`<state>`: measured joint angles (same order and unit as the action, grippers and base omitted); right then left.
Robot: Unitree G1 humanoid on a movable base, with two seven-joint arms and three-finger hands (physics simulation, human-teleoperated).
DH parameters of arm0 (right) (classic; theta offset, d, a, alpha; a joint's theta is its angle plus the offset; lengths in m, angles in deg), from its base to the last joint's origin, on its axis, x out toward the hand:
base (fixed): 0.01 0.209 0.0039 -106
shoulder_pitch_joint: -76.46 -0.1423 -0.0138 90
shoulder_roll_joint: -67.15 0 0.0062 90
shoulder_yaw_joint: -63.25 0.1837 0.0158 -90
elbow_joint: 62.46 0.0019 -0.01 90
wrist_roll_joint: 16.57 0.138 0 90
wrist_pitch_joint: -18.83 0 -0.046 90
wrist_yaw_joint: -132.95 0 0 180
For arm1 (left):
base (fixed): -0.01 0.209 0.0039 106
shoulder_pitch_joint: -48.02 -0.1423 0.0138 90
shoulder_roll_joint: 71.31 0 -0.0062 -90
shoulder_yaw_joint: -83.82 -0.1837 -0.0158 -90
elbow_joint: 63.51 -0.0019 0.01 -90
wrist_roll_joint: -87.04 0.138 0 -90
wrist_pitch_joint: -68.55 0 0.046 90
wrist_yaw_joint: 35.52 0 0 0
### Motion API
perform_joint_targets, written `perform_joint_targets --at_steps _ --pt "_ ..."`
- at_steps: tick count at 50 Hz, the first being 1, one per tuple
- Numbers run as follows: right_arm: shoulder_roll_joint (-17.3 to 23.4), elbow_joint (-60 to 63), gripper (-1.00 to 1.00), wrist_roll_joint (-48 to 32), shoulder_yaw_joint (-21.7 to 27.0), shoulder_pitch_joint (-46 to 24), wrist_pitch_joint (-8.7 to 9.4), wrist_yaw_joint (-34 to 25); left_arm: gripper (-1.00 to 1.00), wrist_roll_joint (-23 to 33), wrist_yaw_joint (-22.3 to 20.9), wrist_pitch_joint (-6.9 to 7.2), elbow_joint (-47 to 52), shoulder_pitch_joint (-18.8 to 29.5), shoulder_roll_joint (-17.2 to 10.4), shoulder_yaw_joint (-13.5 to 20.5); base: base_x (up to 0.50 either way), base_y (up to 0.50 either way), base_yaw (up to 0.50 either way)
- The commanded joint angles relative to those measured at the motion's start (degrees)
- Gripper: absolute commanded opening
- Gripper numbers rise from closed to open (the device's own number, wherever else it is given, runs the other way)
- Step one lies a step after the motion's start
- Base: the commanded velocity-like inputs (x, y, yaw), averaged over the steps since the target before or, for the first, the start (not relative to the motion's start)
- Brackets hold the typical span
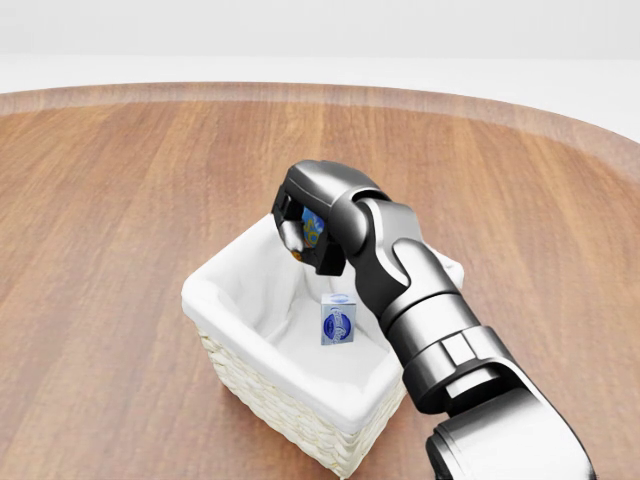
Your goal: Pick up the alphabet soup and the cream cheese box, and put them in the basket.
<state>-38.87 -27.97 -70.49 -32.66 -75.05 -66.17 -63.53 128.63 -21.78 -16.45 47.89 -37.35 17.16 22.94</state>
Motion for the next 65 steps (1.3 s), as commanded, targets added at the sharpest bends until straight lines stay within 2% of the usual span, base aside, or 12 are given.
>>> perform_joint_targets --at_steps 1,25,29,35,43,47,49,65 --pt "0.0 -5.9 -1.0 -3.2 -0.4 -5.2 0.0 -6.4 1.0 -0.2 0.3 0.0 0.0 0.0 0.0 0.1 0.0 0.0 0.0" --pt "-0.7 -11.9 -1.0 -13.6 -2.5 -8.1 0.0 -10.8 1.0 -0.6 1.0 0.0 -1.2 0.2 -0.2 -0.1 0.0 0.0 0.0" --pt "-2.0 -12.9 -1.0 -15.0 -2.7 -8.5 0.0 -11.6 1.0 -0.7 0.9 0.0 -0.7 0.1 -0.1 0.1 0.0 0.0 0.0" --pt "-2.8 -14.5 -1.0 -18.8 -3.6 -9.0 0.0 -10.6 1.0 -0.9 0.8 0.0 -0.5 0.1 -0.1 0.2 0.0 0.0 0.0" --pt "-4.3 -15.7 -1.0 -19.8 -3.1 -7.6 0.0 -8.7 1.0 -1.1 1.0 0.0 -0.4 0.0 0.0 0.2 0.0 0.0 0.0" --pt "-3.8 -15.8 -1.0 -20.8 -3.4 -8.1 0.0 -9.7 1.0 -1.0 0.7 0.0 -0.1 0.0 0.0 0.2 0.0 0.0 0.0" --pt "-3.8 -16.3 -1.0 -21.1 -3.1 -7.8 0.0 -7.6 1.0 -1.0 0.7 0.0 0.0 0.0 0.0 0.3 0.0 0.0 0.0" --pt "-3.9 -16.5 -1.0 -21.2 -2.7 -7.6 0.0 -7.2 1.0 -0.9 0.3 0.0 0.6 -0.1 0.0 0.3 0.0 0.0 0.0"
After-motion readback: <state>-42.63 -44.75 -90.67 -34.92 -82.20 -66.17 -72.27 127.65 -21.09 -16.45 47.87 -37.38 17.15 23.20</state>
